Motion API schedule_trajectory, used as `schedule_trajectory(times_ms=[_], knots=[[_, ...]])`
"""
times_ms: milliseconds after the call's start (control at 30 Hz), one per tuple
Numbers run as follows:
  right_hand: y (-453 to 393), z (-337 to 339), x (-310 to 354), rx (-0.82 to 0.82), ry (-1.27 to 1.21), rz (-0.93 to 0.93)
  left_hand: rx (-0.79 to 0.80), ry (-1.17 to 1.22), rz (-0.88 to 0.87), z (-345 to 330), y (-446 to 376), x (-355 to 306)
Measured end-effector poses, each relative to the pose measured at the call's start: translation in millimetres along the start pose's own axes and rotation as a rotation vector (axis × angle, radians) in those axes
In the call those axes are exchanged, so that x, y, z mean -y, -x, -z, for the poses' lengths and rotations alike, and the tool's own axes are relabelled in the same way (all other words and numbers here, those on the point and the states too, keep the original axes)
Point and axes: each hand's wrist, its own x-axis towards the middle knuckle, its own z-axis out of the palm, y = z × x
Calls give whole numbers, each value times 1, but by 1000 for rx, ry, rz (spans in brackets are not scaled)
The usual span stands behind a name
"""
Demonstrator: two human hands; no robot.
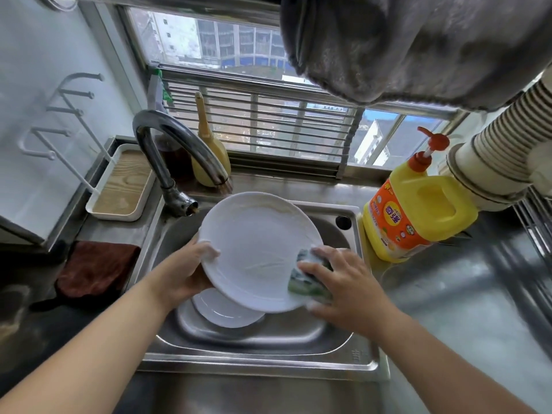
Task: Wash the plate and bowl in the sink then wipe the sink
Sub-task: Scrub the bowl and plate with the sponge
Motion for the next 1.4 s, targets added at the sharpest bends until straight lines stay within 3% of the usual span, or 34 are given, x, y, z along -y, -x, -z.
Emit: schedule_trajectory(times_ms=[133,300,433,533,600,733,833,933,1067,1233,1300,1400], knots=[[0,-4,15,-201,142,139,14,76,51,6,-3,-11],[-11,-14,44,-409,156,-47,16,285,-64,-32,-5,25],[-10,-30,65,-364,12,-56,0,203,-146,-67,5,50],[2,-26,25,-357,107,64,-18,104,-41,-43,11,31],[5,-16,0,-371,177,8,39,48,21,-24,13,19],[0,-19,26,-433,107,-106,-13,210,-17,-41,8,34],[-1,-34,55,-420,26,-78,3,216,-4,-70,14,56],[9,-35,27,-367,98,10,4,114,45,-45,12,39],[2,-29,22,-392,70,-177,-8,171,-27,-52,11,39],[1,-37,25,-370,86,-43,-27,105,8,-55,8,41],[6,-32,4,-379,132,-80,39,34,27,-34,7,27],[-4,-31,22,-421,58,-170,-22,142,-77,-51,6,38]])
